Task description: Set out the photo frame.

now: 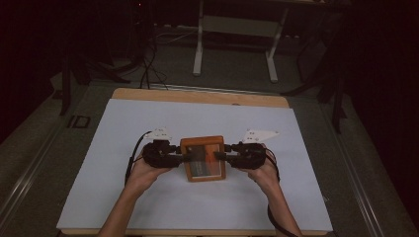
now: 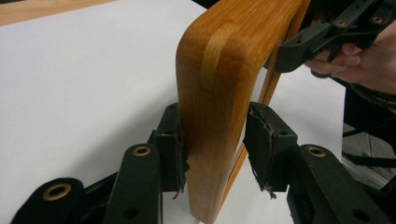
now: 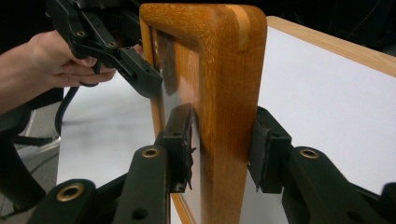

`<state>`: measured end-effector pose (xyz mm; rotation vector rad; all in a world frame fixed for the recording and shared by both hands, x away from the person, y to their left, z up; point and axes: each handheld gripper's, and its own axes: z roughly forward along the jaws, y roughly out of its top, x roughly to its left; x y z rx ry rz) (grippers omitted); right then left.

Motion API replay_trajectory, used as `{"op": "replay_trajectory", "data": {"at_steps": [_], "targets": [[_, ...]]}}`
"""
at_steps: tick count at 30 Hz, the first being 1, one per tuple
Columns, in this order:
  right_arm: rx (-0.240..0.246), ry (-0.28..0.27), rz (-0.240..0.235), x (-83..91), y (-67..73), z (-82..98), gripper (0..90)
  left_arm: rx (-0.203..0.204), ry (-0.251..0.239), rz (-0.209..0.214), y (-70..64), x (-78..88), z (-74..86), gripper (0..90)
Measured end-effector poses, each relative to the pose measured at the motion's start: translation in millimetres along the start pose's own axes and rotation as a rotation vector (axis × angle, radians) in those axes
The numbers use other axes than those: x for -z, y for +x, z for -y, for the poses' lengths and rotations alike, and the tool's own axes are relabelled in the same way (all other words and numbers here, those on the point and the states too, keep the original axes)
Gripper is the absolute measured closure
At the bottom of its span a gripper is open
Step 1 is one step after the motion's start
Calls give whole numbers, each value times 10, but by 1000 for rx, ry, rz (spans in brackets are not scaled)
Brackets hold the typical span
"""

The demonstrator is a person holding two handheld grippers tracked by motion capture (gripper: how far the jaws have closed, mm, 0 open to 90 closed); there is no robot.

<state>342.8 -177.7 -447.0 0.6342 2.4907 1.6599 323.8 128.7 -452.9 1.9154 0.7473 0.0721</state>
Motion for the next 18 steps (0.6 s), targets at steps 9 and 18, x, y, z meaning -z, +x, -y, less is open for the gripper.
{"op": "replay_trajectory", "data": {"at_steps": [9, 18], "targets": [[-68, -19, -9, -109, 5, 15, 633, 43, -9, -5, 66, 77, 14, 593], [-142, -16, -19, -199, -32, 119, 634, 87, -24, -4, 153, 88, 32, 594]]}}
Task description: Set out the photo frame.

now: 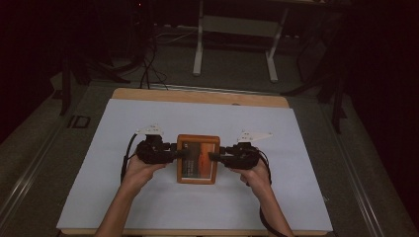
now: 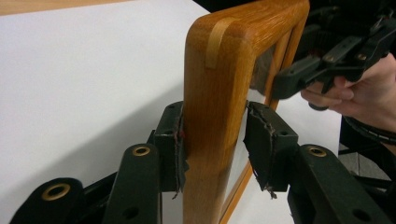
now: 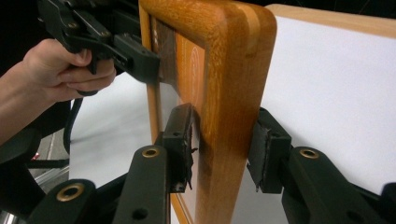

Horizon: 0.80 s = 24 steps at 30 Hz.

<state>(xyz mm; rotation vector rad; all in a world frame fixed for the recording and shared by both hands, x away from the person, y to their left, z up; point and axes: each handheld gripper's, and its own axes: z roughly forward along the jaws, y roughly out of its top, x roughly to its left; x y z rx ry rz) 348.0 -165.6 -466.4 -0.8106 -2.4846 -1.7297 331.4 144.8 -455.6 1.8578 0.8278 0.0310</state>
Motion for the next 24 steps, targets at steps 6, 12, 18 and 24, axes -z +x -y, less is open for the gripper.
{"op": "replay_trajectory", "data": {"at_steps": [6, 12, 18, 24], "targets": [[-23, 4, -6, -25, -35, 32, 633, 10, 5, -1, 24, -17, 17, 597], [-19, 32, 20, -45, -57, 47, 623, 12, 14, -3, 59, -73, 43, 595], [-29, 30, 20, -65, -97, 72, 625, 25, 14, -7, 95, -111, 74, 595], [-41, 28, 18, -85, -125, 68, 629, 46, 6, 1, 146, -132, 81, 594]]}}
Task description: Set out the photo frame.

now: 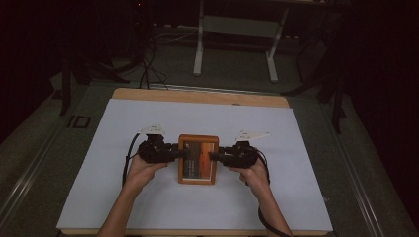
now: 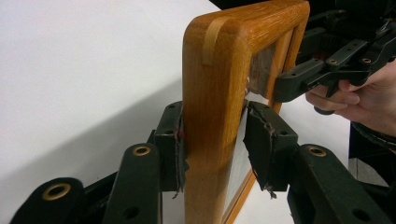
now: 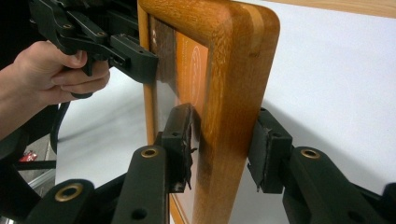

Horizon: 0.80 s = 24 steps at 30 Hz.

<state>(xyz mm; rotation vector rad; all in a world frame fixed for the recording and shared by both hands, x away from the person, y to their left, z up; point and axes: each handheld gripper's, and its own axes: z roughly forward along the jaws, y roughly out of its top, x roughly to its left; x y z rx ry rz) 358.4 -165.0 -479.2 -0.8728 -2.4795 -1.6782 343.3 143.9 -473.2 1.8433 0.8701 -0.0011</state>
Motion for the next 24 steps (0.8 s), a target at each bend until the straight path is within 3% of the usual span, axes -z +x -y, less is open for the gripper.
{"op": "replay_trajectory", "data": {"at_steps": [13, 20, 24], "targets": [[-26, -11, -9, -33, -66, -13, 635, 41, -19, 7, 82, -27, -1, 592], [-52, -23, -22, -34, -110, 4, 638, 44, -20, 5, 89, -47, -15, 591], [-40, -22, -35, -17, -94, 20, 653, 31, -15, 0, 66, -45, -13, 574]]}}
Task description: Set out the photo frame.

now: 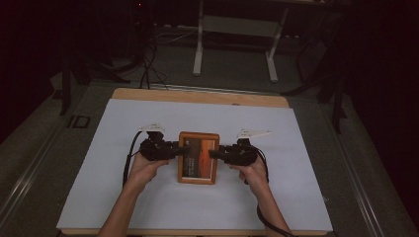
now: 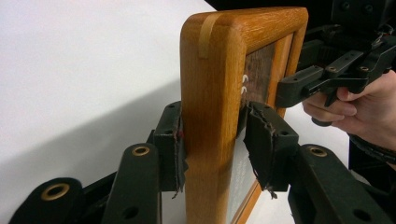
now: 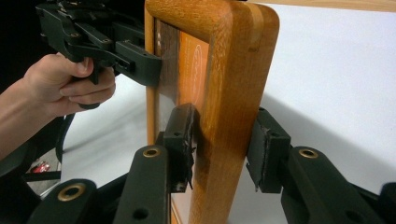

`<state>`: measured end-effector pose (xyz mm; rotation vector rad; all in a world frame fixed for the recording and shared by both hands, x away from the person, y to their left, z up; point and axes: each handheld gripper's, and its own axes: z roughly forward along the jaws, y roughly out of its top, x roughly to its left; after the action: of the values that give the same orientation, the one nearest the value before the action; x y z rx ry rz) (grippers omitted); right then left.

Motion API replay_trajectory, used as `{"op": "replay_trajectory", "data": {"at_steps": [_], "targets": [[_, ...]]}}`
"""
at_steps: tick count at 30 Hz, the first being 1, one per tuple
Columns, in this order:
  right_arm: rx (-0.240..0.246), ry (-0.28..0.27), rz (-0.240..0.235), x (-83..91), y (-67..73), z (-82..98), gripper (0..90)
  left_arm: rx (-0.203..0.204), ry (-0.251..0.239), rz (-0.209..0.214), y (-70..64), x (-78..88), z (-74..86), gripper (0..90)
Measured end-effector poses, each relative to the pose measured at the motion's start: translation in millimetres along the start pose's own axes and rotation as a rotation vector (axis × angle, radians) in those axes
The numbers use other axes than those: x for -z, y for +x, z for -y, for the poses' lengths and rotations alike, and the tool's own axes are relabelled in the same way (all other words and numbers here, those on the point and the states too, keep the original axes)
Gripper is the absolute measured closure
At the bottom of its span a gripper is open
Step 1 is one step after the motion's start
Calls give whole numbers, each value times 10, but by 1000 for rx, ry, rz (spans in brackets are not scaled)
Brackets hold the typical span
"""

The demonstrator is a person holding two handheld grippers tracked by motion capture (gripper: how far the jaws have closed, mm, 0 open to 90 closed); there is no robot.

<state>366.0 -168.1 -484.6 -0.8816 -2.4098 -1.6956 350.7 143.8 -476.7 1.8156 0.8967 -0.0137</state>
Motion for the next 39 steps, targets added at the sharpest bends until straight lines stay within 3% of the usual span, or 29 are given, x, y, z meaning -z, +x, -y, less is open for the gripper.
{"op": "replay_trajectory", "data": {"at_steps": [5, 10, 18, 24, 31, 39], "targets": [[23, 14, 7, 2, 33, -14, 649, -5, 10, -7, -22, 14, 5, 566], [12, 2, 7, 9, 5, 9, 620, -26, 19, -3, -71, 29, 14, 605], [26, 5, 7, 14, 26, 18, 619, -22, 19, -21, -70, 25, 15, 565], [52, 29, 24, 30, 59, 2, 527, 4, 12, -25, -38, 32, 45, 493], [47, 15, 86, 191, 41, 5, 407, 19, -18, -48, -21, 178, 93, 430], [32, -23, 148, 457, 30, 7, 337, -18, -61, -115, -81, 422, 169, 394]]}}
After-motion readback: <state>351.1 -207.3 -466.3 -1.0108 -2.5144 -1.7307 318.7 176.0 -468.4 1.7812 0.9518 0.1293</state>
